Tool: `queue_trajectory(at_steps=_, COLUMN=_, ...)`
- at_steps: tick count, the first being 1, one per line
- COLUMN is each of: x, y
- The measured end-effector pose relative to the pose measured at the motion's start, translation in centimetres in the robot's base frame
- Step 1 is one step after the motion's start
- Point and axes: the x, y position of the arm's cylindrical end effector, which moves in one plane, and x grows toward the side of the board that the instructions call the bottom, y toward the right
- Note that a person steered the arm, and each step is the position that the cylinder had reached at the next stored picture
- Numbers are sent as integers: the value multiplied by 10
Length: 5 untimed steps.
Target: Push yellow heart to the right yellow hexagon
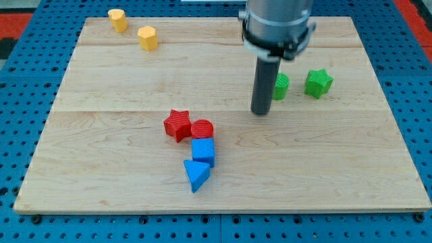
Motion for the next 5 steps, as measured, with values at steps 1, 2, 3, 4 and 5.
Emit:
queue_trajectory(at_steps=1, x=-26, y=13)
queue_trajectory(at_steps=2, x=-20, y=50)
queue_trajectory(at_steps=3, x=1, y=14)
queue_trajectory(at_steps=4, x=-10, y=-93)
queue_trajectory(at_steps=5, x=-35, y=-218)
